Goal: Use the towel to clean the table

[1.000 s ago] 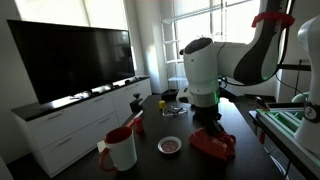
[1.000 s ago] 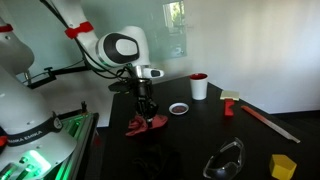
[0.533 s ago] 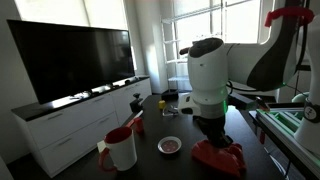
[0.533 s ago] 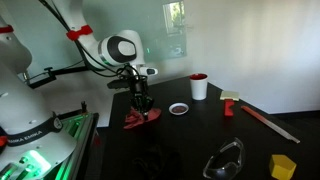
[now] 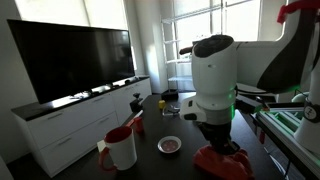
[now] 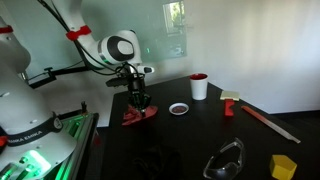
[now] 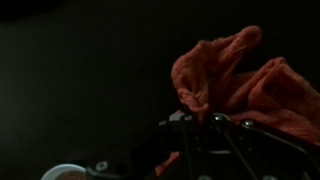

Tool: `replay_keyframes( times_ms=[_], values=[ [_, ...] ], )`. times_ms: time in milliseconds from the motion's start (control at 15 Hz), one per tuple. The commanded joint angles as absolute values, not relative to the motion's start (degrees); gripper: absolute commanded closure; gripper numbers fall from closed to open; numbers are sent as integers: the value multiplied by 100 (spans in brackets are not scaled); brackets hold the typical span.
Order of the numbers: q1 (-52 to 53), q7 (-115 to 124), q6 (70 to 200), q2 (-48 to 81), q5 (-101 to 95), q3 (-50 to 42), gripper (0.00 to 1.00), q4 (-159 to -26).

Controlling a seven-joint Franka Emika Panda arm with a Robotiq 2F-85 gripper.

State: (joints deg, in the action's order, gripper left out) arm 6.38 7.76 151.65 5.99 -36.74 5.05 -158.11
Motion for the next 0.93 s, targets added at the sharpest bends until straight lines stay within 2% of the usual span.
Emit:
replay_keyframes(
  times_ms=[0, 333, 867],
  values=[
    [312, 587, 14936, 245, -3816, 47, 98, -15795],
    [-498, -211, 14548, -368, -3596, -683, 98, -15898],
    [-166, 432, 14415, -75, -3823, -165, 98, -15726]
  ],
)
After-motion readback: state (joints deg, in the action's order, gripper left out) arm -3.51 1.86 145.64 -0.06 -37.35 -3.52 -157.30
